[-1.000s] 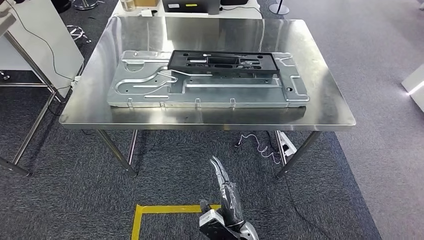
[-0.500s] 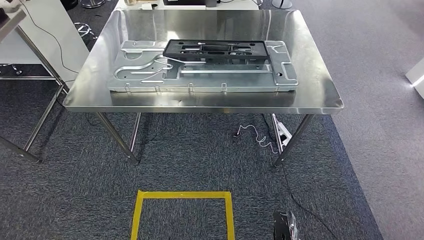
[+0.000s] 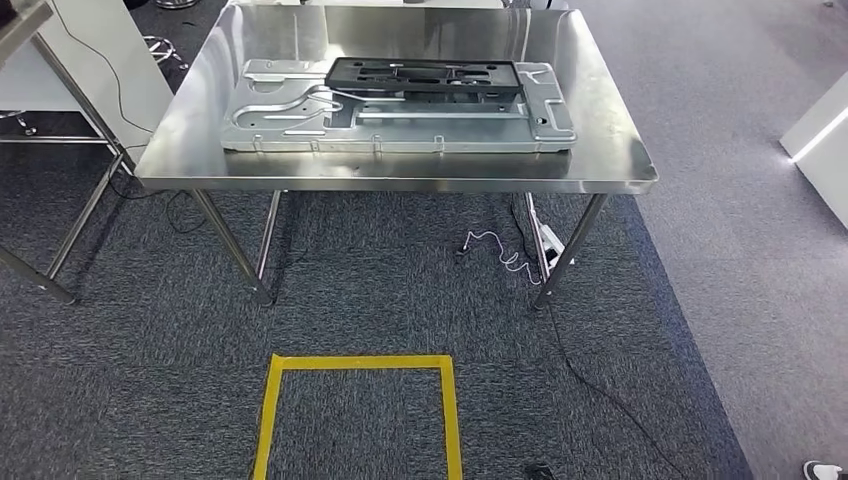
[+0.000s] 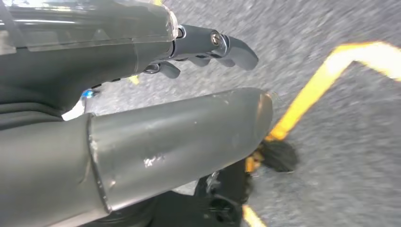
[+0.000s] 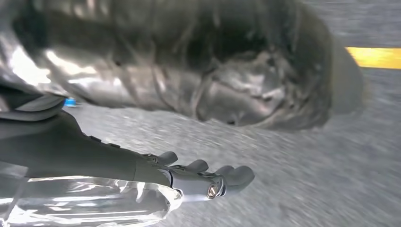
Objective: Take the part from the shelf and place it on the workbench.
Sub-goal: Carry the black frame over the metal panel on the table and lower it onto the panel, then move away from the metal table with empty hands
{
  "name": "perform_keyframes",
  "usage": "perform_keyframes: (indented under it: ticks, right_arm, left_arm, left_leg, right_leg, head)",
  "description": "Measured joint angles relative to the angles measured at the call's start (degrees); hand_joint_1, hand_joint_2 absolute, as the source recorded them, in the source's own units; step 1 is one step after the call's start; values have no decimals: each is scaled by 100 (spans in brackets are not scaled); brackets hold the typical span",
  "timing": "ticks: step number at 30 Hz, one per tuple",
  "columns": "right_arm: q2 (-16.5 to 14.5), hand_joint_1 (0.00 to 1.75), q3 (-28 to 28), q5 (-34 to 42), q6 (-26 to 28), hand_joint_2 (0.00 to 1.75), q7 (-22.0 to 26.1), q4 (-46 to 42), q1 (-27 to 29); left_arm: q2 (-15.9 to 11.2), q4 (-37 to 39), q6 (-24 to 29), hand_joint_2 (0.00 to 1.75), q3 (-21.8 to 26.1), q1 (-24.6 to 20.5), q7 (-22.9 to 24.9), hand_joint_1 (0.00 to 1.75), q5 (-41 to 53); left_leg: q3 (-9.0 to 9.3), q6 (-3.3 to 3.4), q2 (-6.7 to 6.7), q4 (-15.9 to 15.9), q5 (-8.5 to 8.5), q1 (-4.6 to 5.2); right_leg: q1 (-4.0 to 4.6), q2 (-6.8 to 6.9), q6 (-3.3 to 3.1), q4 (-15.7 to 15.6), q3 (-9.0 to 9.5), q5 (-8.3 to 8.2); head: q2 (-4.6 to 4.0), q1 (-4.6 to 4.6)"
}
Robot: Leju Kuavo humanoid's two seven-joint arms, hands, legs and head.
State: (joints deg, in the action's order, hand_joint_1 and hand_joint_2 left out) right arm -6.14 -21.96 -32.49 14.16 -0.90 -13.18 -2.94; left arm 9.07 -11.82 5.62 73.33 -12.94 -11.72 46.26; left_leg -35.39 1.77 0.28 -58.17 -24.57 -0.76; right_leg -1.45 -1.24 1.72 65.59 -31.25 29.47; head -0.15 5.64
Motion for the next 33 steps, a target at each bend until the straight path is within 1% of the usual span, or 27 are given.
perform_keyframes:
  ticks: [1,2,3,5,6,7,9,10,11,12,13,14,15,16,17,18,20,21,22,24,25,26,27,28,30,32,33]
  right_arm:
    - [9,0,10,-31,-100,0,-164,18,-5]
    - [17,0,19,-59,-202,0,-322,38,-8]
    - [24,0,26,-78,-285,0,-441,60,-8]
    - [32,0,33,-90,-389,0,-570,100,-14]
    - [33,0,36,-95,-425,0,-599,112,-19]
    - [34,0,41,-104,-458,0,-615,120,-20]
    - [42,0,56,-136,-533,0,-626,135,-17]
    - [47,0,67,-151,-568,0,-626,140,-15]
    - [51,0,77,-162,-602,0,-625,144,-14]
    - [54,0,88,-170,-634,0,-622,145,-15]
    - [55,0,101,-174,-663,0,-619,147,-16]
    - [54,0,113,-179,-691,0,-616,148,-17]
    - [54,0,124,-185,-716,0,-611,149,-17]
    - [52,0,133,-193,-738,0,-606,150,-17]
    - [51,0,138,-203,-758,0,-601,152,-18]
    - [51,0,143,-215,-773,0,-597,152,-24]
    - [52,0,165,-248,-803,0,-595,153,-48]
    - [56,0,176,-262,-818,0,-595,153,-58]
    - [60,0,185,-272,-832,0,-595,153,-59]
    - [66,0,191,-278,-849,0,-596,155,-42]
    - [66,0,194,-278,-854,0,-596,158,-30]
    - [66,0,195,-279,-859,0,-597,162,-20]
    - [67,0,196,-280,-865,0,-597,166,-13]
    - [67,0,196,-283,-873,0,-599,169,-11]
    - [72,0,197,-291,-906,0,-611,173,-11]
    - [79,0,205,-299,-956,0,-624,180,-9]
    - [82,0,214,-303,-975,0,-627,184,-9]
  left_arm:
    - [-4,0,0,0,9,-8,0,0,10]
    - [-7,0,1,0,13,-19,1,0,21]
    - [-9,0,2,0,14,-28,2,0,34]
    - [-20,0,8,0,16,-29,3,0,50]
    - [-24,0,11,0,18,-23,7,0,57]
    - [-28,0,16,0,19,-18,11,0,63]
    - [-42,-1,22,0,20,-17,19,0,84]
    - [-50,-2,23,0,20,-18,21,0,94]
    - [-57,-2,22,0,20,-15,26,0,102]
    - [-61,-2,22,0,20,-11,33,0,108]
    - [-64,-2,22,0,20,-7,44,0,116]
    - [-66,-2,21,0,20,-6,52,0,128]
    - [-69,-2,21,0,19,-13,60,0,142]
    - [-72,-2,20,0,16,-26,66,0,156]
    - [-75,-3,19,0,14,-41,68,0,167]
    - [-78,-4,18,0,12,-51,70,0,173]
    - [-85,-4,20,0,9,-39,79,0,192]
    - [-86,-4,22,0,8,-24,86,0,201]
    - [-86,-4,25,0,7,-13,92,0,209]
    - [-83,-4,26,0,2,-17,98,0,215]
    - [-83,-4,26,0,0,-21,98,0,217]
    - [-84,-4,27,0,-2,-22,98,0,219]
    - [-84,-4,28,0,-3,-17,100,0,221]
    - [-84,-4,31,0,-3,-10,104,0,224]
    - [-79,-4,40,0,-3,-3,113,0,226]
    - [-67,-4,54,0,-5,-15,117,0,229]
    - [-62,-4,58,0,-5,-20,117,0,231]
  left_leg:
    - [-72,-36,-26,-39,46,0]
    - [-119,-76,-57,-58,100,1]
    - [-148,-117,-89,-55,162,1]
    - [-186,-189,-150,-39,226,-13]
    - [-231,-216,-154,-105,129,-22]
    - [-293,-236,-145,-260,-74,-32]
    - [-450,-271,-107,-859,-633,-46]
    - [-518,-290,-99,-1210,-803,-49]
    - [-551,-304,-91,-1499,-825,-49]
    - [-513,-311,-79,-1639,-709,-50]
    - [-380,-307,-57,-1585,-528,-49]
    - [-143,-292,4,-1332,-372,-45]
    - [177,-269,119,-933,-318,-30]
    - [481,-235,233,-509,-358,-6]
    - [695,-197,324,-170,-444,18]
    - [805,-162,361,42,-528,41]
    - [790,-90,280,177,-546,36]
    - [766,-53,236,199,-513,24]
    - [742,-9,195,216,-469,10]
    - [656,59,106,210,-388,7]
    - [604,75,45,196,-353,14]
    - [550,77,-22,178,-323,21]
    - [502,71,-96,153,-300,27]
    - [464,61,-166,125,-286,28]
    - [404,39,-296,59,-272,27]
    - [327,-12,-406,-11,-260,30]
    - [292,-51,-453,-26,-244,26]
  right_leg:
    - [-2,-77,-14,-379,264,86]
    - [6,-137,-33,-672,441,190]
    - [25,-150,-54,-835,519,263]
    - [23,-43,-130,-881,457,200]
    - [17,12,-182,-891,409,149]
    - [9,70,-234,-908,355,93]
    - [29,182,-295,-909,234,-14]
    - [42,242,-305,-903,170,-64]
    - [54,302,-306,-891,99,-112]
    - [62,361,-301,-872,25,-154]
    - [68,422,-291,-849,-47,-192]
    - [73,479,-276,-822,-103,-221]
    - [83,535,-257,-793,-144,-242]
    - [92,590,-234,-763,-170,-259]
    - [101,646,-206,-738,-184,-275]
    - [107,706,-176,-720,-200,-296]
    - [101,766,-102,-697,-214,-323]
    - [91,673,-67,-640,-239,-267]
    - [82,529,-38,-492,-299,-135]
    - [69,223,-8,131,-553,304]
    - [69,166,-4,502,-692,496]
    - [69,145,-3,768,-776,596]
    - [69,136,-5,842,-767,582]
    - [68,125,-14,688,-646,462]
    - [67,-18,-61,-49,-207,137]
    - [70,-208,-110,-596,67,12]
    - [79,-250,-130,-668,89,31]
  head:
    - [0,-1]
    - [-1,0]
    - [0,-1]
    - [0,-1]
    - [0,-3]
    - [0,-4]
    - [0,-8]
    - [0,-8]
    - [0,-7]
    - [0,-8]
    - [0,-8]
    - [0,-8]
    - [0,-8]
    - [0,-7]
    - [0,-6]
    - [0,-5]
    - [0,-4]
    - [0,-4]
    - [0,-4]
    - [0,-4]
    - [0,-4]
    - [0,-6]
    - [0,-5]
    - [0,-4]
    - [-1,-3]
    - [0,-4]
    - [0,-5]
